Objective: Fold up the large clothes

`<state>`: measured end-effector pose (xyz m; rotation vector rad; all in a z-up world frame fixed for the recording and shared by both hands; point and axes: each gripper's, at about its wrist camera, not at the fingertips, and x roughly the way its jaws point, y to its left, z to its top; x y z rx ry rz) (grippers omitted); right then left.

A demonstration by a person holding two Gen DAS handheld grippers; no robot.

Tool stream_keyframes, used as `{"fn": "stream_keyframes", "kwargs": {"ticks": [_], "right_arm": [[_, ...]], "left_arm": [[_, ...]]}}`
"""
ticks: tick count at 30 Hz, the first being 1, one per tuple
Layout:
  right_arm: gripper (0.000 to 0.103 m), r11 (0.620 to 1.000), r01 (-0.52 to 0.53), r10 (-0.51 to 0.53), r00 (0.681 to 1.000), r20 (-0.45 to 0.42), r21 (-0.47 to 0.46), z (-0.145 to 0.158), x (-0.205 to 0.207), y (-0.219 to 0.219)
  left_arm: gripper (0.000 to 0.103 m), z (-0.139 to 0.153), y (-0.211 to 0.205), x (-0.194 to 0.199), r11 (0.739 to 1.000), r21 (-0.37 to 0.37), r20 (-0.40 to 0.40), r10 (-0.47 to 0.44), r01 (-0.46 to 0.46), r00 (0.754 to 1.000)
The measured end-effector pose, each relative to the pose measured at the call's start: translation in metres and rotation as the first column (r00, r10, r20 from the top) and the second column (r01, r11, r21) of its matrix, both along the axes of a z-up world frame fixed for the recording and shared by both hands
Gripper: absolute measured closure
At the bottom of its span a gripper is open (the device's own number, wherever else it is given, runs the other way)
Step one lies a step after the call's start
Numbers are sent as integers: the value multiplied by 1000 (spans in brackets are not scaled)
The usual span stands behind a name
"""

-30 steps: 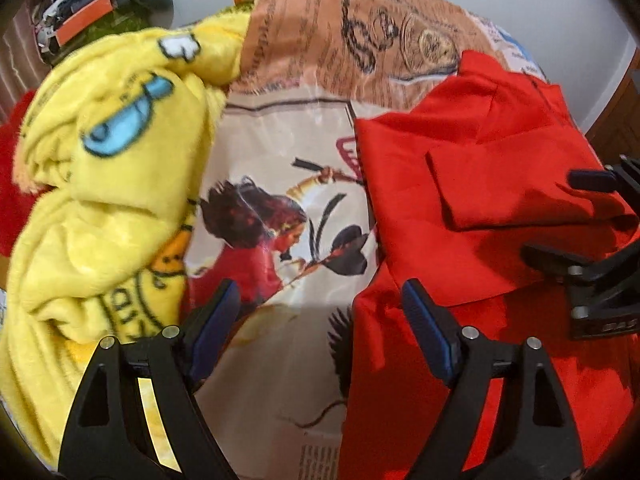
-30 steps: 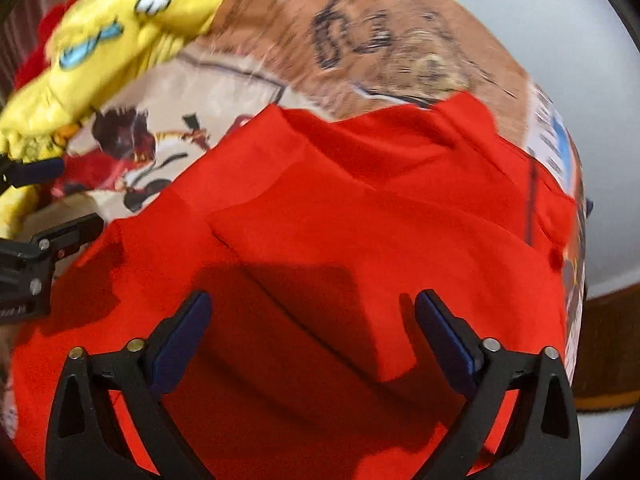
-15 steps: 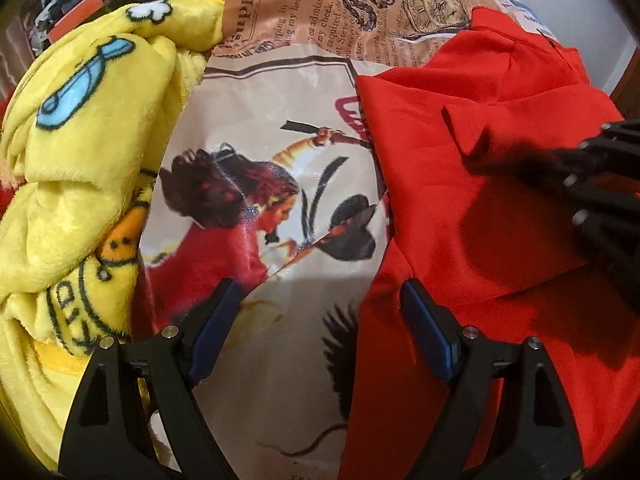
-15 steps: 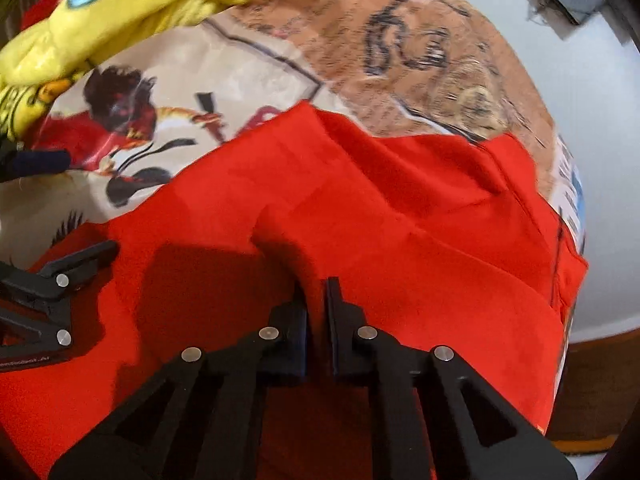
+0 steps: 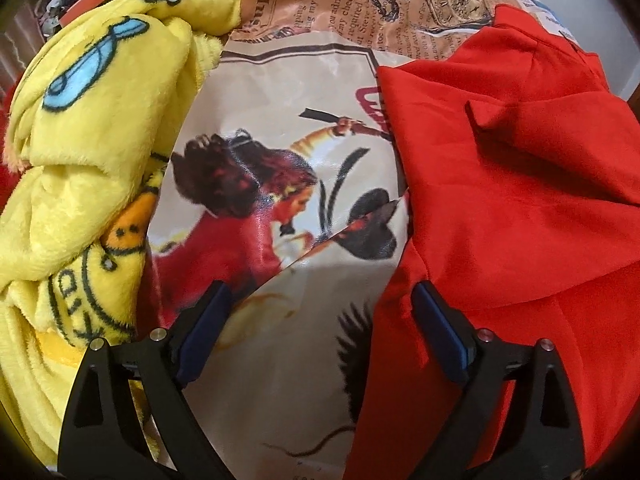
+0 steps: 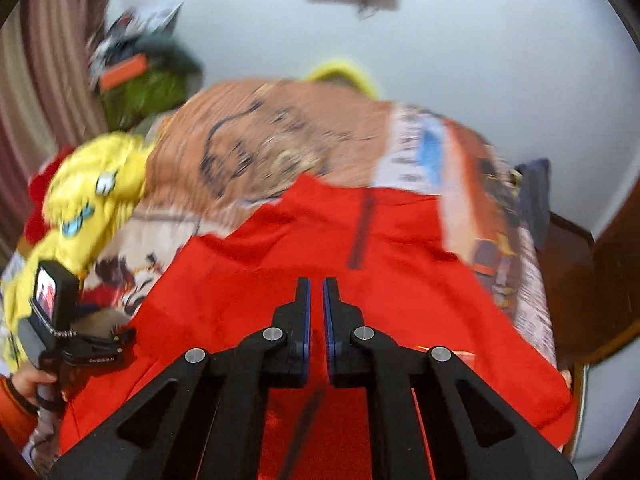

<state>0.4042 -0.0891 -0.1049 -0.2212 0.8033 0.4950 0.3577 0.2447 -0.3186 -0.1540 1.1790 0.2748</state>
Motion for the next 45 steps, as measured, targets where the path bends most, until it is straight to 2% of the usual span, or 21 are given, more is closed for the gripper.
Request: {"fn": "stream_keyframes", "kwargs": {"ticks": [4, 7, 8, 11, 14, 18, 22, 23, 24, 26, 28, 29, 30, 31, 32, 34, 37, 39, 41, 43, 45], "right_arm": [[98, 1000, 12, -12, 1000, -6, -2, -1, -3, -25], [95, 998, 0, -1, 1000, -11, -58, -13, -10, -32], [87, 997, -2, 0, 1000, -18, -83, -19, -12, -34], [46, 992, 13, -18, 999, -38, -128, -35, -16, -45], [42, 992, 27, -34, 998, -59, -122, -49, -17, -56], [42, 992, 46, -60, 991, -119, -116, -61, -16, -72], [42, 994, 59, -70, 990, -119, -89, -63, -21, -91], [42, 994, 66, -76, 990, -119, -82, -63, -23, -95], [42, 995, 77, -85, 989, -121, -69, -62, -23, -103], [42, 994, 97, -104, 986, -129, -53, -63, -24, -115], [42, 992, 121, -126, 983, -135, -43, -64, -25, -128], [42, 990, 132, -137, 981, -137, -39, -65, -26, -135], [42, 989, 143, -147, 980, -138, -37, -65, -27, -140], [42, 987, 155, -158, 978, -139, -34, -66, -27, -146], [42, 985, 170, -172, 975, -142, -29, -66, -28, -152], [42, 979, 203, -202, 967, -156, -7, -68, -29, -168], [42, 969, 245, -237, 954, -185, 25, -70, -31, -190], [42, 964, 263, -250, 947, -199, 40, -69, -32, -201], [42, 958, 283, -267, 941, -206, 50, -68, -32, -212], [42, 951, 303, -284, 936, -210, 62, -65, -34, -222], [42, 947, 312, -290, 933, -212, 76, -63, -36, -229]], "left_arm": [[15, 7, 4, 6, 999, -25, -30, 41, -42, 999], [16, 32, -1, 7, 996, -90, 28, 23, -20, 999], [16, 40, -3, 8, 993, -121, 49, 15, -9, 999], [16, 62, -15, 15, 968, -247, 107, -5, 32, 994], [16, 64, -28, 33, 915, -399, 126, -7, 57, 992], [16, 41, -40, 60, 831, -556, 79, 39, 12, 996], [20, 10, -39, 73, 718, -691, 18, 133, -84, 991], [20, 6, -38, 76, 703, -704, 16, 158, -101, 987], [20, 5, -37, 79, 704, -702, 20, 175, -111, 984], [29, 9, -36, 85, 709, -695, 34, 201, -122, 979], [59, 9, -37, 94, 690, -714, 30, 200, -119, 979], [68, 7, -39, 98, 681, -722, 20, 193, -119, 981], [86, 6, -42, 103, 683, -720, 8, 183, -121, 983], [94, 7, -47, 108, 713, -690, -3, 168, -123, 986], [96, 9, -51, 112, 748, -652, -4, 155, -120, 988], [101, 27, -73, 122, 856, -512, 23, 99, -73, 995], [101, 69, -113, 130, 948, -315, 109, -5, 39, 994], [101, 100, -146, 132, 969, -215, 175, -85, 122, 981], [101, 133, -183, 130, 972, -110, 248, -176, 208, 953], [101, 165, -226, 124, 954, -18, 318, -279, 300, 906], [101, 186, -262, 118, 927, 30, 357, -359, 374, 862]]}}
